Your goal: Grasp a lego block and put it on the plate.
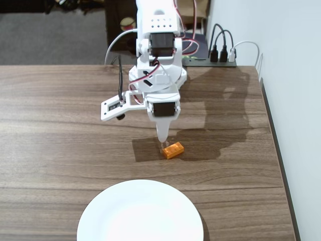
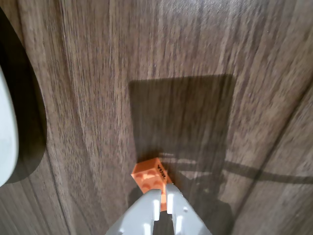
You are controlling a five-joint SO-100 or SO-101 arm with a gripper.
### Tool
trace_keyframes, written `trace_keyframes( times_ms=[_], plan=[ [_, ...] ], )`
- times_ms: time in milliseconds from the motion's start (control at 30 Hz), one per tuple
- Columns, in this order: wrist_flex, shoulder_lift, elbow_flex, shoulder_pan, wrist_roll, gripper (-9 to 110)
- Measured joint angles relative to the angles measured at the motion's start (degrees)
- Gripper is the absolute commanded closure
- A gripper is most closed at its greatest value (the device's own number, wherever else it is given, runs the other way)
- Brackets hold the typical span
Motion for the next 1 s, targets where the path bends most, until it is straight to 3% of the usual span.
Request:
trace_keyframes(
  times_ms=[300, 667, 1000],
  plan=[
    [-1.49, -2.11, -0.18, -2.81, 0.79, 89],
    [-2.02, -3.34, -0.18, -8.26, -1.85, 89],
    [-2.02, -4.92, 1.23, -6.86, -2.55, 89]
  ],
)
